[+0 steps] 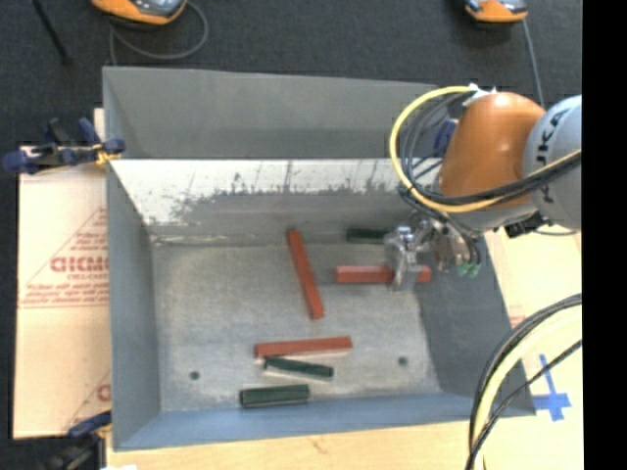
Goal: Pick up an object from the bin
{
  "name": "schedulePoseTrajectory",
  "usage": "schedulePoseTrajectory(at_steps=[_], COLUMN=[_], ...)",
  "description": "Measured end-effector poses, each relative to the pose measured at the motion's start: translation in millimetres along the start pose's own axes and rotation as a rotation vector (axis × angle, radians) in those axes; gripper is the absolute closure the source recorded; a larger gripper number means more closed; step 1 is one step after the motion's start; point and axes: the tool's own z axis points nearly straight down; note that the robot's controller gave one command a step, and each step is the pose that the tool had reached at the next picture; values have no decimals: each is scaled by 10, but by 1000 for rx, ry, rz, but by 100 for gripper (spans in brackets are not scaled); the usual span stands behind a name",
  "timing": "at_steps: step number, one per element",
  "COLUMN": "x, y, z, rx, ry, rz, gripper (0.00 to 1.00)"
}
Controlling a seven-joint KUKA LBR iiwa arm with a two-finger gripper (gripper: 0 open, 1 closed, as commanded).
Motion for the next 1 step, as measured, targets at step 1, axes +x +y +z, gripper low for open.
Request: schedulePoseTrajectory(at_steps=[1], x=[-20], y=[-115], z=[-729], rx=[0], ry=[-1], rz=[-98], gripper=[100])
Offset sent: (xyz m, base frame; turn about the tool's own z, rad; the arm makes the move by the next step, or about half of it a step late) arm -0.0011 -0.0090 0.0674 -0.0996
